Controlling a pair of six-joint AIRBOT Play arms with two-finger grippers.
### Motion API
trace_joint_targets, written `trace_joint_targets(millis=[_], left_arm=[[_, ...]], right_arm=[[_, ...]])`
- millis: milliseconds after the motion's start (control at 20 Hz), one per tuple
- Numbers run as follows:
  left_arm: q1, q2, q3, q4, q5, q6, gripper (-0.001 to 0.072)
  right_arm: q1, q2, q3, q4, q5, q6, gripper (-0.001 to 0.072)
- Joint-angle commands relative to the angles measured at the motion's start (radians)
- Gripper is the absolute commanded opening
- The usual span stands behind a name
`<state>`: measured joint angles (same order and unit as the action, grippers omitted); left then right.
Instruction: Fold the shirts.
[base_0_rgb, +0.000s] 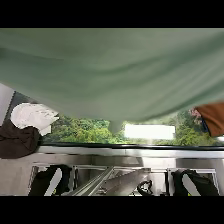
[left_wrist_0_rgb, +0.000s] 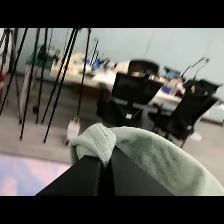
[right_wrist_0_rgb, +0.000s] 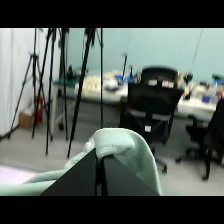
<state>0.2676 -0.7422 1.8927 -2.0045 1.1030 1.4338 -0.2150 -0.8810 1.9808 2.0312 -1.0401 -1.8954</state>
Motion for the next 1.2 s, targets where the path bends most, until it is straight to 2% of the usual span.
trace_joint_targets(millis=[0, 100, 200, 300, 450, 600, 700, 800, 950, 1050, 1100, 1150], left_arm=[[0.037, -0.045, -0.168, -0.113, 0.013, 0.087, 0.0015], [-0.055, -0.135, -0.255, -0.11, -0.002, 0.132, 0.0015], [-0.163, -0.258, -0.343, -0.106, -0.059, 0.19, 0.0015], [-0.26, -0.42, -0.422, -0.056, -0.156, 0.197, 0.0015], [-0.332, -0.741, -0.467, -0.032, -0.295, 0.2, 0.0016], [-0.342, -1.077, -0.322, -0.067, -0.284, 0.196, 0.0016], [-0.33, -1.214, -0.181, -0.114, -0.238, 0.195, 0.0016], [-0.327, -1.269, -0.044, -0.117, -0.201, 0.189, 0.0016], [-0.323, -1.271, 0.082, -0.109, -0.208, 0.189, 0.0015], [-0.325, -1.27, 0.137, -0.11, -0.203, 0.189, 0.0016], [-0.331, -1.27, 0.154, -0.111, -0.174, 0.187, 0.0075], [-0.332, -1.268, 0.162, -0.111, -0.13, 0.187, 0.0498]], right_arm=[[0.001, -0.071, -0.09, 0.036, -0.175, 0.026, 0.0024], [0.001, -0.14, -0.243, 0.103, -0.218, 0.024, 0.0024], [0.019, -0.212, -0.44, 0.117, -0.174, 0.01, 0.0024], [0.032, -0.296, -0.655, 0.12, -0.058, 0.01, 0.0024], [0.047, -0.486, -0.9, 0.129, 0.191, 0.011, 0.0024], [0.045, -0.71, -0.888, 0.168, 0.253, 0.011, 0.0023], [0.049, -0.778, -0.818, 0.195, 0.253, 0.01, 0.0024], [0.059, -0.789, -0.733, 0.195, 0.252, 0.006, 0.0024], [0.082, -0.788, -0.568, 0.193, 0.196, 0.006, 0.0024], [0.094, -0.79, -0.487, 0.187, 0.214, 0.006, 0.0026], [0.094, -0.791, -0.468, 0.188, 0.23, 0.007, 0.0026], [0.094, -0.792, -0.466, 0.187, 0.245, 0.007, 0.0026]])
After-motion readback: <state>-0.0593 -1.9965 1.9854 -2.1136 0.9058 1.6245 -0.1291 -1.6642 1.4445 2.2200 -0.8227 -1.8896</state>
